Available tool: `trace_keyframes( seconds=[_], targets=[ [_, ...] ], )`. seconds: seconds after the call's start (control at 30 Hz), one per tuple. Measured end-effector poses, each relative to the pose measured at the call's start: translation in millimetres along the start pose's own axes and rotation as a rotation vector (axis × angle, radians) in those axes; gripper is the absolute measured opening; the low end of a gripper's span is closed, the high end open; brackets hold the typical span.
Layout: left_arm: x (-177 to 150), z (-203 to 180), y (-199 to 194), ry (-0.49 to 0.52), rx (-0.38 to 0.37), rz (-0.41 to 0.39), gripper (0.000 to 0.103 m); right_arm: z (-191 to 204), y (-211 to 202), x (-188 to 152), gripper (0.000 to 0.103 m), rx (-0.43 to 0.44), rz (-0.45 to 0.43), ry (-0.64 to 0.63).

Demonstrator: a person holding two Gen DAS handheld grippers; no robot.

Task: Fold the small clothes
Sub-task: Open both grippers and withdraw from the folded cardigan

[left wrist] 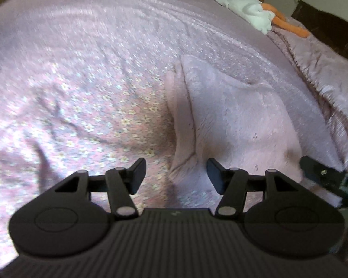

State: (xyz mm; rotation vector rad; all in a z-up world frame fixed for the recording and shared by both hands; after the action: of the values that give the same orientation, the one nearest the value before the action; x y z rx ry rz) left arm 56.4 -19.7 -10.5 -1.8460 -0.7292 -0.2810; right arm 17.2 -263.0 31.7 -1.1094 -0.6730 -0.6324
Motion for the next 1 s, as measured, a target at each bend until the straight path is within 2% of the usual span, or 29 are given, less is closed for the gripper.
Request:
trace_keyframes(
  seconds=[0.13, 0.2, 0.27, 0.5, 0.63, 0.73, 1.0],
  targets=[
    [-10.3, 0.4, -16.5, 0.062, 0.064, -0.092, 0.073, 8.6, -11.7, -6.2, 0.103, -0.044, -0.042, -0.025],
    [-17.5, -3.2, -24.4, 0.089, 0.08, -0.156, 0.074, 14.1, -15.4, -10.1, 0.103, -0.061, -0.056, -0.04],
    [-26.3, -7.6, -26.7, 0.122, 0.091, -0.186, 0.075, 19.6, -17.5, -16.3, 0.103, -0.087, -0.059, -0.064],
    [-58.5, -25.7, -14.3, 0.223, 0.124, -0.184, 0.076, 38.2, -24.3, -40.8, 0.103, -0.157, -0.159, -0.124],
    [-70.3, -27.9, -9.6, 0.258, 0.146, -0.194, 0.076, 41.6, -15.6, -56.6, 0.103, -0.157, -0.112, -0.146],
    [-72.6, -23.8, -7.2, 0.243, 0.164, -0.197, 0.076, 38.3, -12.3, -62.5, 0.103, -0.153, -0.09, -0.122],
    [-73.3, -13.6, -3.0, 0.199, 0.199, -0.176, 0.076, 30.3, -16.3, -64.6, 0.103, -0.183, -0.097, -0.092]
  ],
)
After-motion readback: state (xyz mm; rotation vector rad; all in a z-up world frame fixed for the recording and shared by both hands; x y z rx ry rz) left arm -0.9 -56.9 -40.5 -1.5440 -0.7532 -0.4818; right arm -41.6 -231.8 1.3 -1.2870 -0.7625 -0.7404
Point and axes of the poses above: each gripper's, at about its wrist camera, not at the fingertips, and y roughly the way its jaws point, z to its left, x to its top, the point moved 9 cm from there along y, roughly the way its jaws point, and after that the axes turned 13 degrees about -y, right-handed, at the moved point
